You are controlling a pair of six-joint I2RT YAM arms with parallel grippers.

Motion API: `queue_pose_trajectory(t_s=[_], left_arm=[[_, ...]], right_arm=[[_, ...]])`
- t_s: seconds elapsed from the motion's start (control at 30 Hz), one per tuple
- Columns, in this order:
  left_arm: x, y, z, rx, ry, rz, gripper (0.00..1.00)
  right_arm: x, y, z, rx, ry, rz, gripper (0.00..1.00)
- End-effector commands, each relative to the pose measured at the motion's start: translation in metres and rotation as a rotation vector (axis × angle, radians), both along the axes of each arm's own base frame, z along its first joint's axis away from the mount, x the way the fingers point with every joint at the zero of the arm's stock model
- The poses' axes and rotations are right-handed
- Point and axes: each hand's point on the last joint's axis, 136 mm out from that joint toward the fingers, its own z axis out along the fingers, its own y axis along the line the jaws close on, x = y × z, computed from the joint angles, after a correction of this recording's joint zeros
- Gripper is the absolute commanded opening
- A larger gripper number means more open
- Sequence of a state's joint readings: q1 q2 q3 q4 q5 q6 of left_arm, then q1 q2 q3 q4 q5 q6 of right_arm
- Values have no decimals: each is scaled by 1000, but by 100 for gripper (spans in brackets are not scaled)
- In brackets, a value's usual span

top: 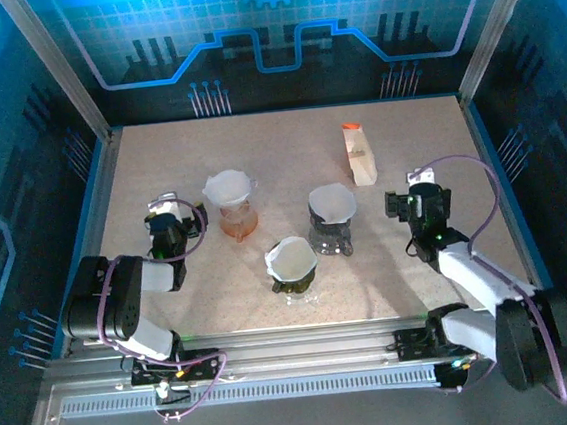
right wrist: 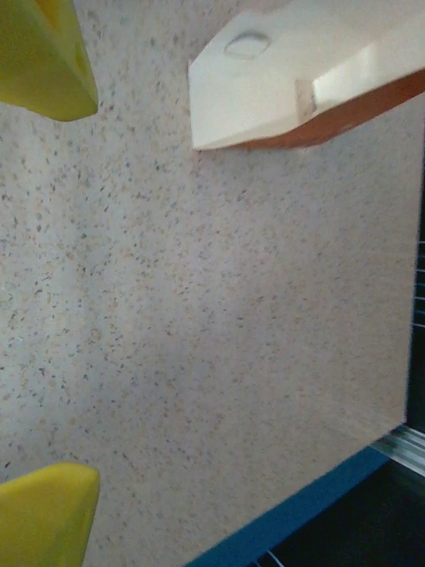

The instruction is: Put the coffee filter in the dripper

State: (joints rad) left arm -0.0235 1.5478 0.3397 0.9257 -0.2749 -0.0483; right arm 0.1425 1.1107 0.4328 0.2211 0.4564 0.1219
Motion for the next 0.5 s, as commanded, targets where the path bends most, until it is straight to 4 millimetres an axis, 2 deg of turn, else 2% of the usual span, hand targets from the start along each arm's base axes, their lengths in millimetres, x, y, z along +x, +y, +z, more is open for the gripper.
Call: queue_pose_trajectory(t_s=[0.0,0.17,0.47], left_arm=[[10,-6,14,10,-48,-31,99],[10,-7,14,10,-47,-34,99],[10,-7,14,10,-46,-37,99]], right_arm=[[30,4,23,40,-177,45,100],[45,9,4,6,-167,86,100],[66,23,-17,19,-126,174,100]])
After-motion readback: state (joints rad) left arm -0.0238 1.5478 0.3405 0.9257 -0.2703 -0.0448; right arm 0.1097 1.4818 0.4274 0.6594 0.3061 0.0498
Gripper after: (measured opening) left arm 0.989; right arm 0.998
